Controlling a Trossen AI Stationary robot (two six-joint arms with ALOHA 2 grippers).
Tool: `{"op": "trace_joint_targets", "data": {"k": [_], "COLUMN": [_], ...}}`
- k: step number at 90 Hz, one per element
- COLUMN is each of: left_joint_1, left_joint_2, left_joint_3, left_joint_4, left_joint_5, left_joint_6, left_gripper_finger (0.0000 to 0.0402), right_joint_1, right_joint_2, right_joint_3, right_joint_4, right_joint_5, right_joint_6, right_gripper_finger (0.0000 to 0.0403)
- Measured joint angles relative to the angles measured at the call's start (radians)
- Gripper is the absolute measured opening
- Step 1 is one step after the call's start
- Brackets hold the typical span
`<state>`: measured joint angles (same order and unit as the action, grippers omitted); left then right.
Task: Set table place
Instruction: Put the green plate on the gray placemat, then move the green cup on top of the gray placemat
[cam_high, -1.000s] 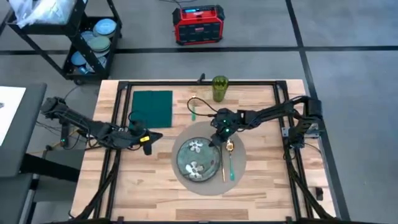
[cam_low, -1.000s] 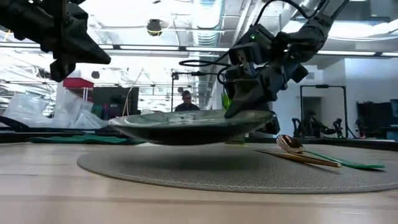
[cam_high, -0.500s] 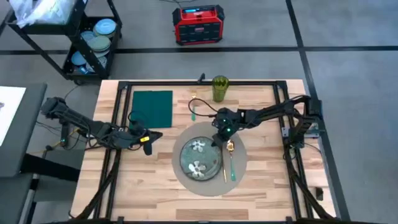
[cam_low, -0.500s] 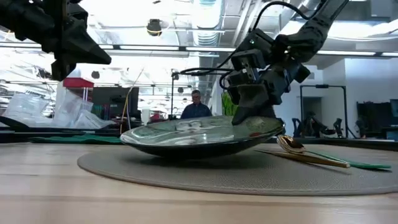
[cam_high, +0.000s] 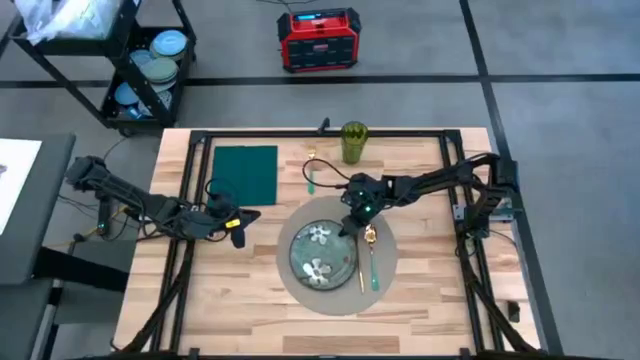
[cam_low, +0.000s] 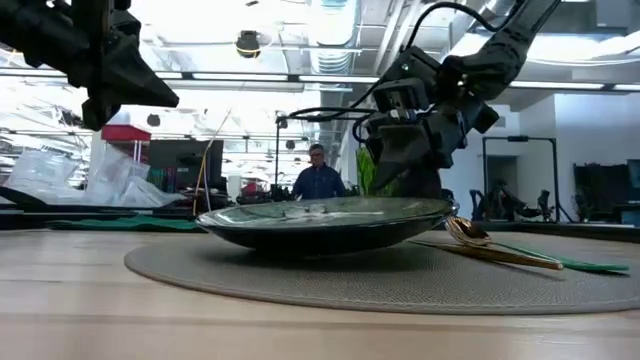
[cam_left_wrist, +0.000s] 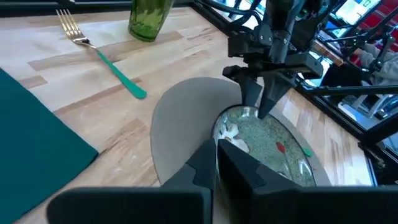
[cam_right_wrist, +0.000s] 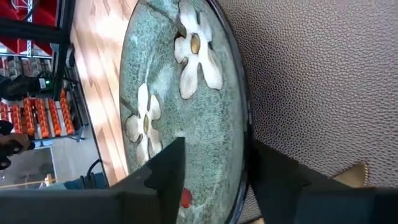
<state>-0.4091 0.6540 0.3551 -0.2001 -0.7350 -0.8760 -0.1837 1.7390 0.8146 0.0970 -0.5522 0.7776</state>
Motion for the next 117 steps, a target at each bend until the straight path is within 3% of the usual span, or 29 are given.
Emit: {"op": "trace_joint_targets", "data": {"k": [18,35,45,57,68,76,87,94,108,117], "left_joint_1": [0.000,0.000,0.000,0.000,0.000,0.000,0.000,0.000,0.000,0.000], "left_joint_2": [0.000,0.000,0.000,0.000,0.000,0.000,0.000,0.000,0.000,0.000], "left_joint_3": [0.000,0.000,0.000,0.000,0.000,0.000,0.000,0.000,0.000,0.000], "left_joint_4": [-0.006,-0.006,-0.011,-0.026,-0.035,-0.041,-0.045,-0.051,-0.059,-0.058], "left_joint_5": [-0.007,-0.008,-0.008,-0.008,-0.008,-0.008,-0.008,-0.008,-0.008,-0.009], "left_joint_6": [-0.001,-0.003,-0.004,-0.020,-0.020,-0.027,-0.032,-0.056,-0.065,-0.078], "left_gripper_finger": [0.0000,0.0000,0.0000,0.0000,0.0000,0.0000,0.0000,0.0000,0.0000,0.0000], "right_joint_1": [-0.017,-0.044,-0.070,-0.095,-0.125,-0.164,-0.265,-0.347,-0.520,-0.598], "right_joint_2": [0.000,-0.001,-0.008,-0.093,-0.223,-0.301,-0.345,-0.340,-0.263,-0.188], "right_joint_3": [0.000,0.000,0.002,0.034,0.100,0.185,0.339,0.429,0.565,0.625], "right_joint_4": [-0.017,-0.049,-0.040,-0.063,-0.194,-0.376,-0.709,-0.816,-0.844,-0.853], "right_joint_5": [0.051,0.132,0.117,0.041,0.037,0.152,0.449,0.587,0.608,0.545], "right_joint_6": [0.015,0.015,0.019,-0.002,-0.083,-0.212,-0.457,-0.578,-0.664,-0.655], "right_gripper_finger": [0.0207,0.0208,0.0200,0.0187,0.0172,0.0160,0.0147,0.0144,0.0147,0.0153]}}
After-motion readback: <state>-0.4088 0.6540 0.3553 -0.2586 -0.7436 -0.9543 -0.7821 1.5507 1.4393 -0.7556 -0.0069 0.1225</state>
